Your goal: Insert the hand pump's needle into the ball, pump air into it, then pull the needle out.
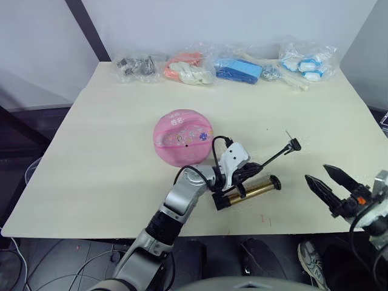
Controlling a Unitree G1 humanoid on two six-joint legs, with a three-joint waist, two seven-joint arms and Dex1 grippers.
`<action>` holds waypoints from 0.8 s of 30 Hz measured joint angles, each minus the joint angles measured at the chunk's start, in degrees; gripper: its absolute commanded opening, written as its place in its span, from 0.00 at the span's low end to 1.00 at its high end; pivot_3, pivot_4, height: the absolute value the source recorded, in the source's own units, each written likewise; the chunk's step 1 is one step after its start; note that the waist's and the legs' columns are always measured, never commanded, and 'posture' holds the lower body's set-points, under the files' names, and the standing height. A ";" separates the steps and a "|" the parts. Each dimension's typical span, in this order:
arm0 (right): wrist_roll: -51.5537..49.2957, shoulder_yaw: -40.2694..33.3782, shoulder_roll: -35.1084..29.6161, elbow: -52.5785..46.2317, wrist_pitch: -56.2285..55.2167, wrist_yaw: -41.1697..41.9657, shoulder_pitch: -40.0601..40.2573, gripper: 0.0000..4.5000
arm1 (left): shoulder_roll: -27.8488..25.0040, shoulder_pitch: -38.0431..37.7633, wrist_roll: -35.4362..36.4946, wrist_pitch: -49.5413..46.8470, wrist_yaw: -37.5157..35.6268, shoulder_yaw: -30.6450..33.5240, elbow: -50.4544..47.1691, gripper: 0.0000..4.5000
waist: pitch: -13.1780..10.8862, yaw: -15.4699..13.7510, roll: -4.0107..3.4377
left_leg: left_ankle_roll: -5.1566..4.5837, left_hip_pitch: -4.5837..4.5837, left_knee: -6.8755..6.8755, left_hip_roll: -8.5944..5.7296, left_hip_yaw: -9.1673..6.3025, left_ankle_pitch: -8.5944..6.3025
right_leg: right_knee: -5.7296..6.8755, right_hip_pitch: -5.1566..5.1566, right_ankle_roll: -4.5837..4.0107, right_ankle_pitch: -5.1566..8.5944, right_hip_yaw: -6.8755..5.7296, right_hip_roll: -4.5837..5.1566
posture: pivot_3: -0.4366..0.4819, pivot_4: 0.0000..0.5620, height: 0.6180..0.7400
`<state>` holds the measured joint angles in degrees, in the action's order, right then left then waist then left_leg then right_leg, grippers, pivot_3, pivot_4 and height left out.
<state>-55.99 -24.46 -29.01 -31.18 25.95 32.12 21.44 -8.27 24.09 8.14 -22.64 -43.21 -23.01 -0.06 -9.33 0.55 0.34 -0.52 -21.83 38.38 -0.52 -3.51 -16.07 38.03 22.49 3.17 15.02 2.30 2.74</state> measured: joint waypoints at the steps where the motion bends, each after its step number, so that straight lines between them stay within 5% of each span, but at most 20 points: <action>1: -1.64 0.02 0.11 -0.23 1.21 -1.62 -0.69 1.00 | -0.22 0.00 0.00 0.33 -0.26 -0.03 0.00 0.02 | 0.00 0.05 0.00 | 0.00 0.00 0.00 0.01 0.00 0.00 | 0.00 0.00 0.00 0.00 0.00 0.00 | 0.48 0.27 1.00; 10: -20.12 1.90 -2.94 -0.28 13.93 -20.60 -12.35 1.00 | -1.06 -0.43 0.00 1.69 -1.86 -0.16 0.07 0.02 | 0.00 0.12 0.00 | -0.02 -0.05 0.01 -0.17 -0.01 0.01 | 0.00 0.02 0.01 0.00 -0.03 -0.01 | 0.48 0.27 1.00; 24: -25.37 3.69 -6.81 3.07 20.08 -26.00 -18.47 1.00 | -1.54 -0.87 0.00 1.77 -2.72 -0.26 0.07 0.02 | 0.00 0.12 0.00 | -0.03 -0.07 0.02 -0.16 -0.02 0.01 | 0.00 0.02 0.02 -0.01 -0.05 -0.02 | 0.48 0.27 1.00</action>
<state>-81.36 -20.77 -35.82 -28.11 46.04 6.13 2.97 -9.81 23.22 8.14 -20.87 -45.92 -23.28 0.01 -9.33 0.67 0.35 -0.55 -21.90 38.40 -0.68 -3.54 -16.05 38.03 22.51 3.19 15.01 2.25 2.72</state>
